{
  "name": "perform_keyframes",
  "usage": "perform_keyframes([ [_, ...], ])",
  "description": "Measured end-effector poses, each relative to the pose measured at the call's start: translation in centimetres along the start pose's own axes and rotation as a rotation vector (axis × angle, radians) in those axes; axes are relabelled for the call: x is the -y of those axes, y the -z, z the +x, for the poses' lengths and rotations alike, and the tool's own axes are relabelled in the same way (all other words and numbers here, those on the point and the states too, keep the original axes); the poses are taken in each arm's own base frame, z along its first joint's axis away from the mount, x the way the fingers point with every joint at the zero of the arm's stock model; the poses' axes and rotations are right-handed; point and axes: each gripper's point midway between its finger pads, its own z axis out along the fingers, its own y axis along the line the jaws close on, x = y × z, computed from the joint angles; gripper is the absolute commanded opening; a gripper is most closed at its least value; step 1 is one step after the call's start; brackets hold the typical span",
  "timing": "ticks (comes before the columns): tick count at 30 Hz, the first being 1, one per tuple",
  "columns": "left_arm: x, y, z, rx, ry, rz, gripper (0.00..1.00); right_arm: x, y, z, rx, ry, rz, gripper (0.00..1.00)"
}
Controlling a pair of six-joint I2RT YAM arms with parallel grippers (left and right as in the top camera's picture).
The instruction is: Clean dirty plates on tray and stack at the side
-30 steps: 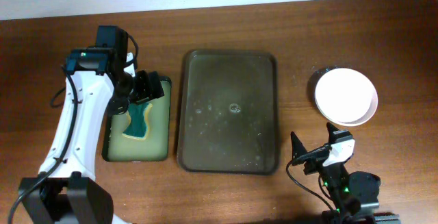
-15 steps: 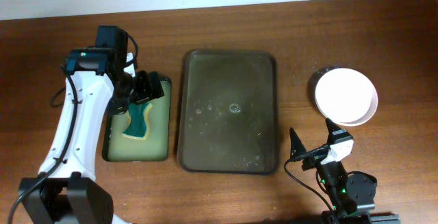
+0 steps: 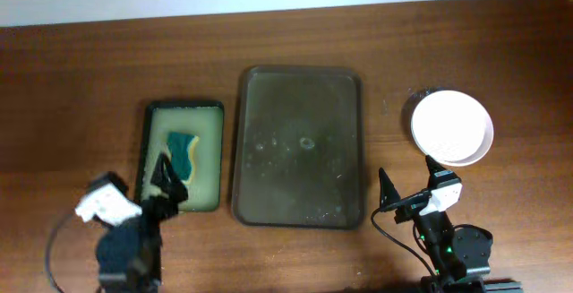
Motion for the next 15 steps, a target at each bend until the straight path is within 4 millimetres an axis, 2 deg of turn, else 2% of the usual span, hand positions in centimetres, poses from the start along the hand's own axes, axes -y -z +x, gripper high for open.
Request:
perform_keyframes([
  [2, -2.1, 0.6, 2.4, 0.041, 0.060, -0.017, 0.99, 0.0, 0.0, 0.0, 0.000, 0.001, 0.000, 0.98],
  [5, -3.7, 1.0, 3.1, 0.134, 0.113, -0.028, 0.99, 0.0, 0.0, 0.1, -0.003, 0.000, 0.000, 0.98],
  [7, -4.1, 0.4, 3.8, 0.155, 0.125, -0.026, 0.99, 0.0, 0.0, 0.1, -0.003, -0.001, 0.000, 0.98],
  [8, -4.5, -0.2, 4.8, 0.159, 0.127, -0.028, 0.99, 0.0, 0.0, 0.1, -0.003, -0.001, 0.001, 0.98],
  [12, -3.7, 0.0, 2.8, 0.260, 0.158, 0.022, 0.99, 0.0, 0.0, 0.1, -0.003, 0.000, 0.001, 0.98],
  [15, -4.3, -0.2, 3.9, 0.221, 0.145, -0.008, 0.99, 0.0, 0.0, 0.1, -0.003, 0.000, 0.000, 0.98],
])
